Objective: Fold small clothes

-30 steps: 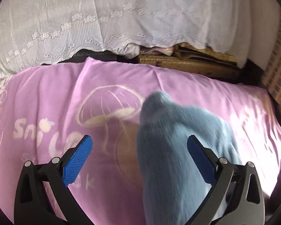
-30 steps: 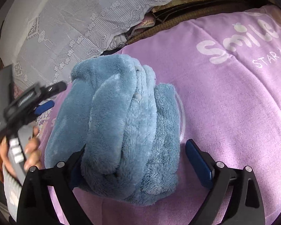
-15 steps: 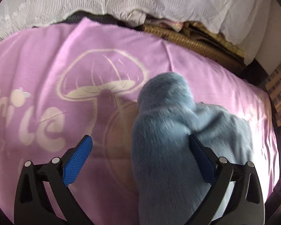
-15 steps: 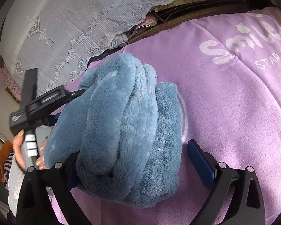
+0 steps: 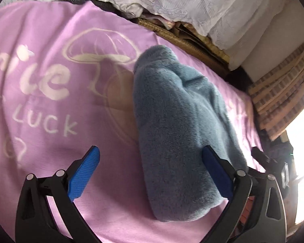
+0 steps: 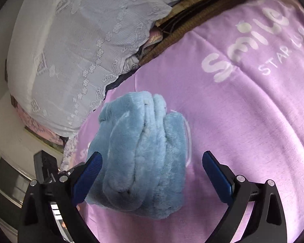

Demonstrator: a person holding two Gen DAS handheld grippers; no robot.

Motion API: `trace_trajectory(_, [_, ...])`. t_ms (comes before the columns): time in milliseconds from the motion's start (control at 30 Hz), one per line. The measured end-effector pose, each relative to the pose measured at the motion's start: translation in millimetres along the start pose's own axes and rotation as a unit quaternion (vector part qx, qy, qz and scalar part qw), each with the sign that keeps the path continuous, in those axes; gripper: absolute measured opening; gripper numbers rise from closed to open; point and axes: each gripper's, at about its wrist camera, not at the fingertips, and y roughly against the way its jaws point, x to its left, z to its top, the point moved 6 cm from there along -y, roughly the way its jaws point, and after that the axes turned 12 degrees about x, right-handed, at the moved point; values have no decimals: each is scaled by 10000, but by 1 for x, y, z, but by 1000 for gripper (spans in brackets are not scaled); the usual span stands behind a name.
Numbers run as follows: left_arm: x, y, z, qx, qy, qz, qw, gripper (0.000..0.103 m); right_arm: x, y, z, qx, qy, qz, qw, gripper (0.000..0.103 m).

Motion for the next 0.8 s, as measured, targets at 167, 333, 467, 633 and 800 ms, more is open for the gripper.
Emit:
trace_trajectory(167, [-25,-9,-9,233,-353,-518,9978,98,-13,-11,0,223,-309,327,9987,99])
trace_trajectory(333, [-43,-44,-21,705,-680,-392,9944,99,2,-36,-6,643,27,220,9977,100])
trace_trajectory(467, [-37,-55,-15,926,-471,-786,9915,99,6,-49,-3,747,153,29,9971,100])
trace_trajectory(633, [-41,-61,-12,900,-451,-700,9925,99,8,-66,13,795,114,-30,9968,100])
trace_trajectory(800, [-47,-64,-8,801,-491,-600,9938,99,12,-74,17,636,261,-114,9976,100])
